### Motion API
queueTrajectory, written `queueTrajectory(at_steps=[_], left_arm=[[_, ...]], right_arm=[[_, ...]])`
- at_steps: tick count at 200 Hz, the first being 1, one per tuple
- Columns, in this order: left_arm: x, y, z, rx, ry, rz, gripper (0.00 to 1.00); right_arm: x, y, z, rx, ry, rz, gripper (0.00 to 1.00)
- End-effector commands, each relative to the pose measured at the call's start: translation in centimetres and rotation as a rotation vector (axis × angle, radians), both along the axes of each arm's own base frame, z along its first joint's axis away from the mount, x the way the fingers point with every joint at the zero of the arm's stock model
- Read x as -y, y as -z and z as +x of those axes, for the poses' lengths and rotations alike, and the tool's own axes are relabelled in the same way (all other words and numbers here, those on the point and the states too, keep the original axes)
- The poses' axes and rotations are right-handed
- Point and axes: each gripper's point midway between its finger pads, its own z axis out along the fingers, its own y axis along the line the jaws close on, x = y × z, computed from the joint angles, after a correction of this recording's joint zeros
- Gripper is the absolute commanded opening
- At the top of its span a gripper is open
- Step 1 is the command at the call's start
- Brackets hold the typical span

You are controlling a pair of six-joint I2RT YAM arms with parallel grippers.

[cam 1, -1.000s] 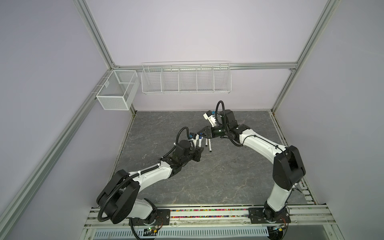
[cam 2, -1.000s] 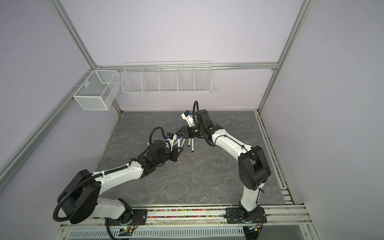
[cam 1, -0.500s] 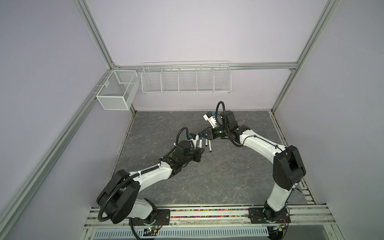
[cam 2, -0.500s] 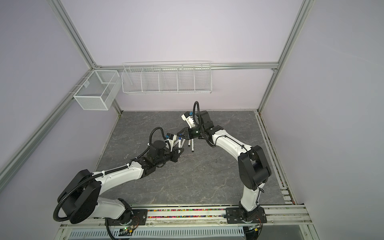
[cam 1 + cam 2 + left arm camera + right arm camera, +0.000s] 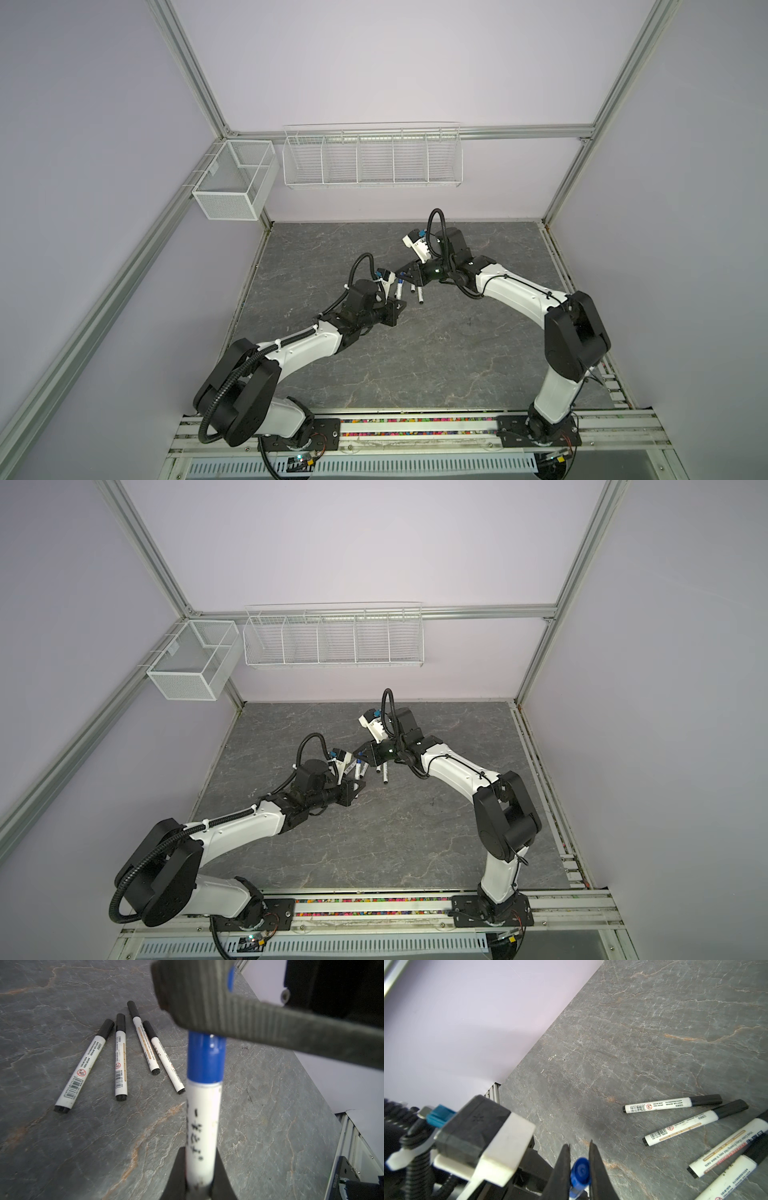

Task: Insert the pens into the pen caps

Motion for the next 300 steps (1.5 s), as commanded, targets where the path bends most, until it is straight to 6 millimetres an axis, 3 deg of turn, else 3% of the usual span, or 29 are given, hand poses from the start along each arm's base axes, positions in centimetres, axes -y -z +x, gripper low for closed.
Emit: queueTrajectory(at_steps=[1, 62, 165, 199, 259, 300], left_arm=[[-3.6, -12.3, 7.6, 0.342, -0.303, -0.232, 0.00], [-4.7, -12.2, 9.0, 0.340, -0.340, -0.268, 0.00], [-8.2, -15.6, 11.3, 0.397, -0.424, -0.323, 0.00], [-9.4, -16.7, 12.1, 0.411, -0.451, -0.348, 0.00], [-8.9, -16.4, 13.4, 0.401, -0.447, -0.352, 0.00], [-9.4, -15.4, 13.7, 0.371, -0.492, -0.363, 0.00]], right_arm=[[3.1, 8.3, -7.1, -0.436, -0.108, -0.149, 0.07], [2.7, 10.8, -11.5, -0.504, -0.259, -0.285, 0.07], [4.3, 13.4, -11.9, -0.565, -0.264, -0.410, 0.07], [4.2, 12.9, -12.1, -0.554, -0.282, -0.405, 0.07], [4.7, 12.8, -12.8, -0.513, -0.312, -0.442, 0.07], [4.9, 8.4, -9.3, -0.530, -0.198, -0.146, 0.07]])
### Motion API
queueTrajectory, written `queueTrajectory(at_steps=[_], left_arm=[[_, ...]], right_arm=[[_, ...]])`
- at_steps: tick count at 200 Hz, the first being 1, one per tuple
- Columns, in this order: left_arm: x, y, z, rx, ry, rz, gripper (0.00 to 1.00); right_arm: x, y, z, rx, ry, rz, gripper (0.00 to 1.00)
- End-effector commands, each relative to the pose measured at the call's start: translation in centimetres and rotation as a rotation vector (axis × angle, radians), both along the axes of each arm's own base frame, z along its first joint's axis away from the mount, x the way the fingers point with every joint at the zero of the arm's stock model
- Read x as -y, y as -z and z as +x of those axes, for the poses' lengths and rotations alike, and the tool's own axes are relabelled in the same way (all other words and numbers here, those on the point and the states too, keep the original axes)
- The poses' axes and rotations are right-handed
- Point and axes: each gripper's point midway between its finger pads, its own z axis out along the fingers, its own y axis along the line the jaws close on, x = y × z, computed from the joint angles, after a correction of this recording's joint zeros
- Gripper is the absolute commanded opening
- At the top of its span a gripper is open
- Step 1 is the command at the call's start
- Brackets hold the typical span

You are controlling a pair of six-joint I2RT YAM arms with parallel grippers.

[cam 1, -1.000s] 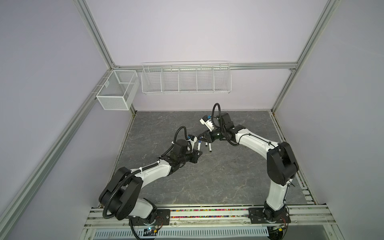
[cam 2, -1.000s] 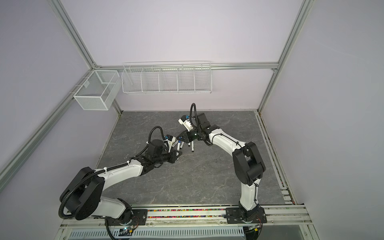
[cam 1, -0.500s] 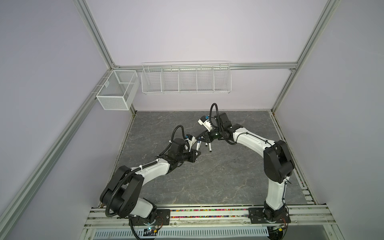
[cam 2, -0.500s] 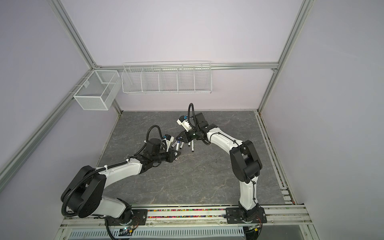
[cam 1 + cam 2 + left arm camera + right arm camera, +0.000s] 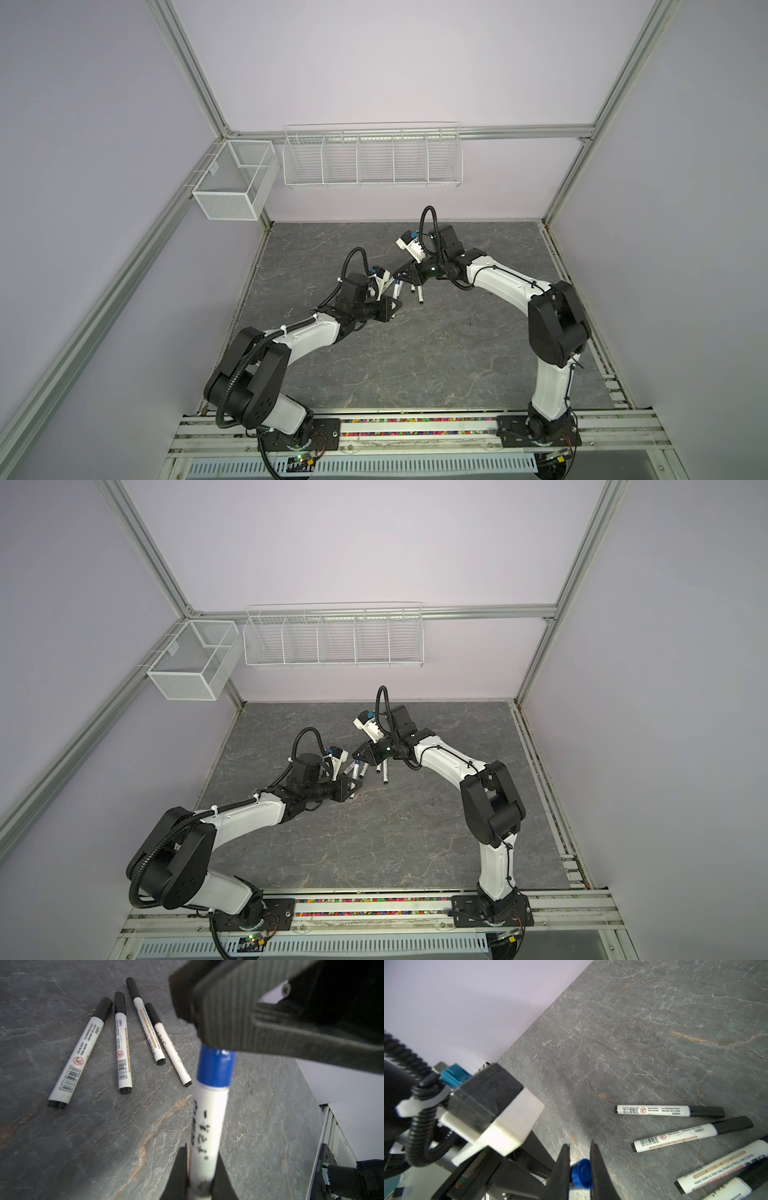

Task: Insert the pens into the pen caps

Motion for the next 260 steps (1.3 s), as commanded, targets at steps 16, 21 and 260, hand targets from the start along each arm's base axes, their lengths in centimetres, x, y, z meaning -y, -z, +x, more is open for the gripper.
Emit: queueTrajectory(at_steps=[16, 21, 260], left_arm=[[-8.2, -15.3, 12.3, 0.395, -0.577, -0.287, 0.00], [-8.1, -14.7, 12.2, 0.381, -0.576, -0.280, 0.00], [-8.2, 8.4, 9.1, -0.425, -0.397, 0.181, 0.00]], right_arm=[[5.6, 4.6, -9.4, -0.565, -0.046, -0.055, 0.07], [5.7, 4.4, -9.3, -0.566, -0.042, -0.053, 0.07], [11.3, 7.4, 0.9, -0.568, 0.545, -0.129, 0.66]])
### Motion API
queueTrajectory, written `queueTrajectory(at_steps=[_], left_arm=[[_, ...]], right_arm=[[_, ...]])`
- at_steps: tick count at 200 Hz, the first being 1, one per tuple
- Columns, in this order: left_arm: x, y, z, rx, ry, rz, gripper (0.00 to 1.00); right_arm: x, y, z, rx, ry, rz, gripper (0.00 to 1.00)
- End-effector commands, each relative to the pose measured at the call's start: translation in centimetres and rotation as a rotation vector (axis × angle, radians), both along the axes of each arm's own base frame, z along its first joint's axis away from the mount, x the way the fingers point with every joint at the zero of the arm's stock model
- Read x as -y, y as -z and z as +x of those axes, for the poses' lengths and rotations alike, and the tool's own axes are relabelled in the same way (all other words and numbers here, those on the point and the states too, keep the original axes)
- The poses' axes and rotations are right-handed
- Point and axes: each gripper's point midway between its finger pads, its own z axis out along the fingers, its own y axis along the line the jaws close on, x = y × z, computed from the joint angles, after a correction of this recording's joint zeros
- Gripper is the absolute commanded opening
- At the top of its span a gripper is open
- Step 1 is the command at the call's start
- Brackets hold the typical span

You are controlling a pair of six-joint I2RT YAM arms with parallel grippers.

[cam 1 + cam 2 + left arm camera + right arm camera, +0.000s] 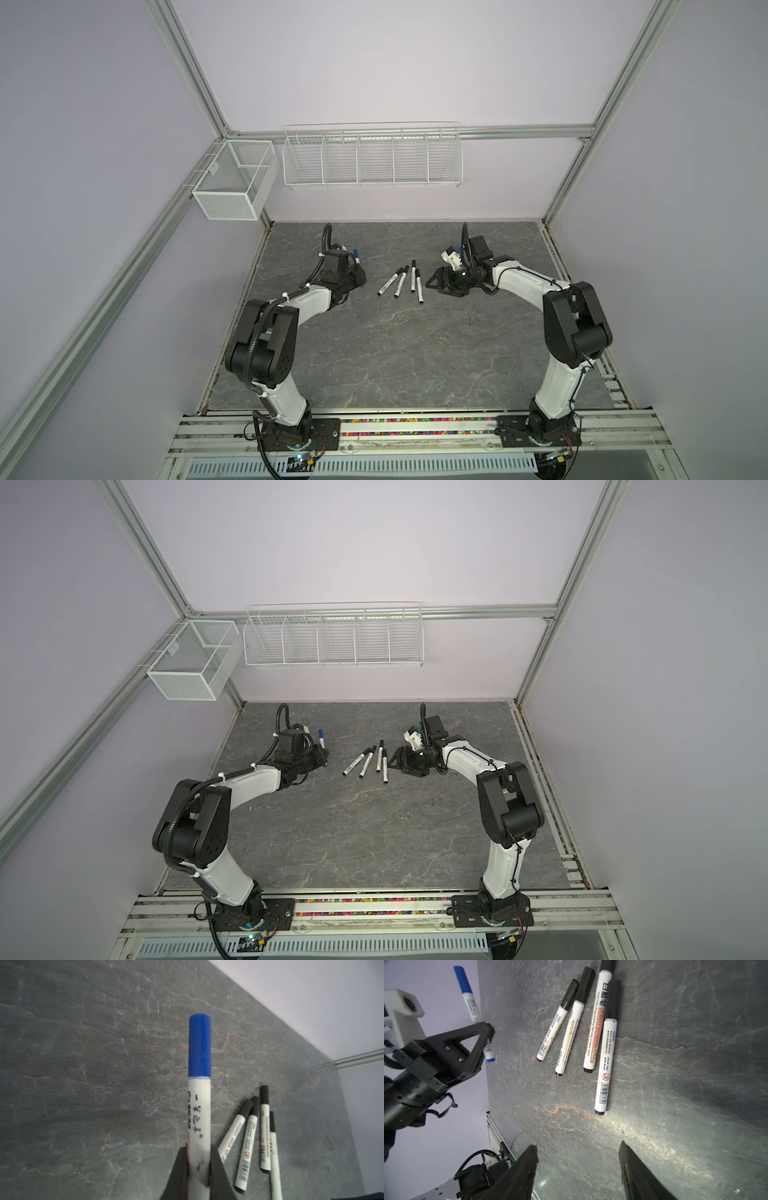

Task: Insert the pens into the pen caps

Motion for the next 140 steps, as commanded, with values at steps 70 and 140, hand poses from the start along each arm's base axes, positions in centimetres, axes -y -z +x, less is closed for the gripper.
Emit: queueTrajectory(at_steps=[70, 140], left_arm=[[2.9, 6.2, -4.3, -0.249, 0.169, 0.018, 0.44], [3.3, 6.4, -5.5, -0.265, 0.155, 0.045, 0.47]], right_arm=[[0.3, 0.3, -0.2, -0.005, 0.024, -0.025, 0.66], [-0.4, 0.1, -0.6, 0.013, -0.021, 0.000, 0.66]])
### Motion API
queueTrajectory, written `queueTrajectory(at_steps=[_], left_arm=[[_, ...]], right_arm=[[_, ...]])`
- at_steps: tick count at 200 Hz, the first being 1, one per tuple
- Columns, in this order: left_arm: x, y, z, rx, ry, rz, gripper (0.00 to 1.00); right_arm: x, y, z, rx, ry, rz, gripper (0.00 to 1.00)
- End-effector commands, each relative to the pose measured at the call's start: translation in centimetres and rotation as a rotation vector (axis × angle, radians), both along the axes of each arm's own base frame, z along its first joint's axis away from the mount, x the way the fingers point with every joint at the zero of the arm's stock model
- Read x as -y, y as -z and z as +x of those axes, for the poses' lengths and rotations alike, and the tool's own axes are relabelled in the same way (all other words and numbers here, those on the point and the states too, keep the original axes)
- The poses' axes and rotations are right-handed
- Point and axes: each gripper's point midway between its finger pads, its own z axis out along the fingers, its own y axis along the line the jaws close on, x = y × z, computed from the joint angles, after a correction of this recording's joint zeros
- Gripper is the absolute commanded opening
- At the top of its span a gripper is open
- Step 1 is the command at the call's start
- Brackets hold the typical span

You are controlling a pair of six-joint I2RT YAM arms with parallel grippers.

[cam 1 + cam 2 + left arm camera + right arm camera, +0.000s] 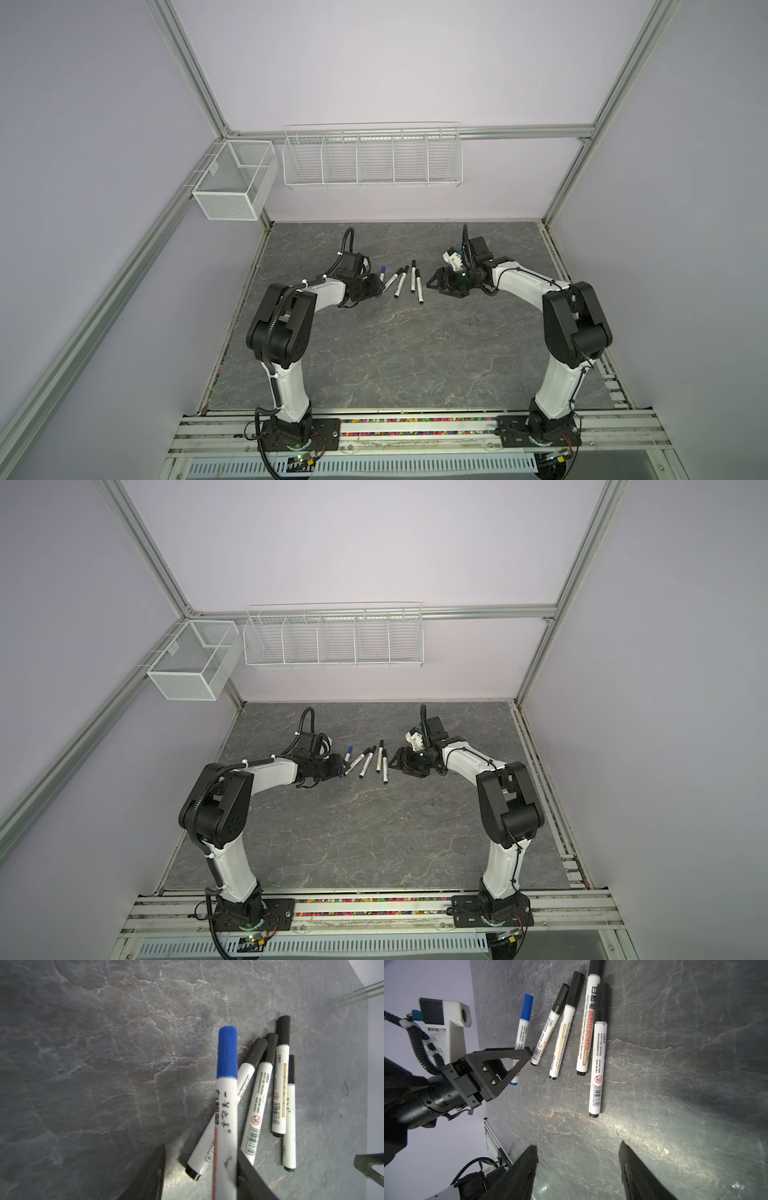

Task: Insert the pens into the pen caps

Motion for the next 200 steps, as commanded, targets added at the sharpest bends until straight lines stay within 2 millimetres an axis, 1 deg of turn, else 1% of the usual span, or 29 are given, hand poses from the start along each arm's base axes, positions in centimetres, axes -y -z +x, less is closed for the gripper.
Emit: queueTrajectory(at_steps=[1, 20, 40, 65, 89, 121, 134, 150, 164, 185, 200], left_arm=[[-1.1, 2.3, -2.5, -0.101, -0.014, 0.048, 0.47], [-0.6, 2.3, -2.9, -0.108, 0.012, 0.035, 0.47], [0.1, 2.5, -3.5, -0.115, 0.051, 0.023, 0.47], [0.8, 3.0, -4.2, -0.124, 0.089, 0.028, 0.47], [1.2, 3.5, -4.6, -0.133, 0.100, 0.014, 0.47], [1.2, 3.5, -4.6, -0.116, 0.101, 0.002, 0.47], [1.3, 3.6, -4.6, -0.118, 0.103, -0.001, 0.46], [1.5, 3.7, -4.7, -0.124, 0.106, -0.009, 0.46], [1.6, 3.8, -4.9, -0.127, 0.110, -0.011, 0.46], [1.6, 3.9, -5.0, -0.129, 0.113, -0.010, 0.46], [1.6, 4.0, -5.1, -0.133, 0.112, -0.013, 0.46]], right_arm=[[-0.6, -0.3, -0.8, 0.014, -0.044, 0.013, 0.66], [-1.7, -0.8, -1.1, 0.037, -0.096, 0.001, 0.66], [-3.4, -1.0, -1.6, 0.051, -0.173, -0.029, 0.66], [-6.3, -1.2, -1.9, 0.069, -0.264, -0.041, 0.66], [-9.1, -1.1, -0.9, 0.037, -0.289, 0.016, 0.62], [-12.1, -0.6, 1.2, -0.035, -0.265, 0.127, 0.57], [-13.4, -0.5, 1.4, -0.059, -0.271, 0.182, 0.54], [-14.5, -0.2, 1.5, -0.065, -0.288, 0.206, 0.51], [-15.4, -0.6, 1.5, -0.045, -0.310, 0.233, 0.49], [-16.1, -0.8, 1.5, -0.035, -0.315, 0.247, 0.48], [-16.3, -0.4, 1.5, -0.042, -0.310, 0.248, 0.48]])
